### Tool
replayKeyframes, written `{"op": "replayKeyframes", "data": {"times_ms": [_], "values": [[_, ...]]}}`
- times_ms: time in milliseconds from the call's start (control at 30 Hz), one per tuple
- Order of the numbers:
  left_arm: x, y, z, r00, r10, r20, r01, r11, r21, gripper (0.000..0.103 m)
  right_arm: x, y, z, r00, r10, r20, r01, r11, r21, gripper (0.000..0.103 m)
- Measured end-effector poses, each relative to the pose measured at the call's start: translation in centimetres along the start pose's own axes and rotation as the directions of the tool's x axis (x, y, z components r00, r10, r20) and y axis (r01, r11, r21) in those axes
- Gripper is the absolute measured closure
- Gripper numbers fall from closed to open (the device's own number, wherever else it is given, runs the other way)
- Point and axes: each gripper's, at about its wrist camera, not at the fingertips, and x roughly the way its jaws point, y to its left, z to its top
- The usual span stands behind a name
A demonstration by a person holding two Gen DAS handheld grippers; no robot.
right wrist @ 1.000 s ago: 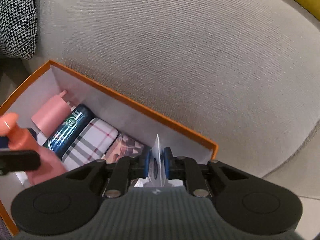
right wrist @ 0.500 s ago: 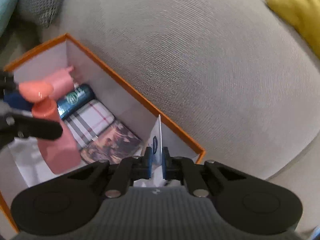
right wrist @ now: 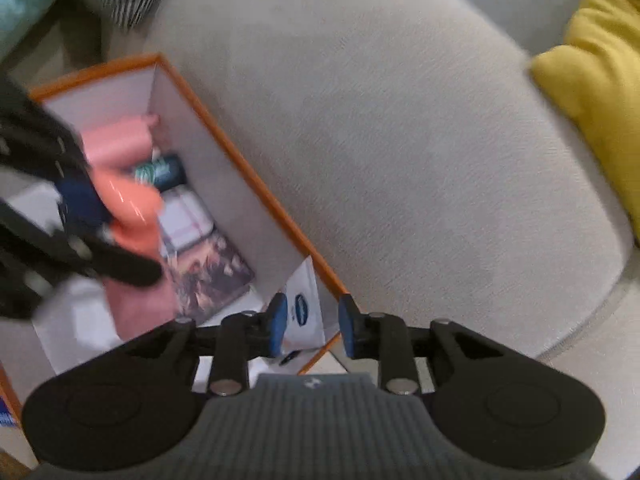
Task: Organize rigid objects
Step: 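Lower the pump bottle and tube into the orange box and open both tools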
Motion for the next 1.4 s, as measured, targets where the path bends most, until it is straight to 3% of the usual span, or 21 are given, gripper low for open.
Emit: {"op": "replayKeyframes", "data": {"times_ms": [133,200,300,467,600,733,933,1167,1400], "values": [[2.2,-1.3,0.3,0.999,0.005,-0.033,-0.004,1.000,0.031,0.074,-1.8,-1.5,-1.0,0.988,-0.140,0.061,0.130,0.981,0.141,0.064],[3.5,-2.2,0.4,0.998,0.010,-0.057,-0.006,0.998,0.067,0.074,-2.0,-2.1,-1.8,0.986,-0.158,0.051,0.144,0.968,0.204,0.064],[5.1,-3.4,0.7,0.997,0.023,-0.080,-0.014,0.994,0.111,0.074,-2.0,-3.0,-3.2,0.991,-0.134,0.031,0.120,0.952,0.283,0.064],[6.9,-4.8,0.8,0.990,0.072,-0.118,-0.052,0.986,0.160,0.074,-1.7,-3.3,-5.4,0.992,-0.125,0.013,0.115,0.940,0.320,0.064],[7.5,-5.4,0.9,0.989,0.059,-0.138,-0.034,0.984,0.177,0.074,-1.8,-3.6,-6.2,0.995,-0.100,0.015,0.088,0.932,0.352,0.064],[8.1,-6.8,1.2,0.978,0.162,-0.127,-0.127,0.961,0.247,0.074,-1.6,-3.3,-6.8,0.996,-0.092,0.016,0.079,0.927,0.367,0.064],[9.1,-5.7,2.0,0.976,0.125,-0.181,-0.092,0.980,0.178,0.074,-2.1,-3.0,-7.8,0.996,-0.086,0.019,0.072,0.921,0.382,0.062],[9.0,-7.1,2.7,0.968,0.141,-0.209,-0.094,0.971,0.219,0.068,-2.5,-2.7,-8.3,0.997,-0.076,0.014,0.065,0.919,0.390,0.061],[8.6,-6.6,2.4,0.950,0.154,-0.271,-0.090,0.969,0.232,0.069,-3.0,-2.3,-8.6,0.998,-0.067,0.021,0.053,0.917,0.396,0.059]]}}
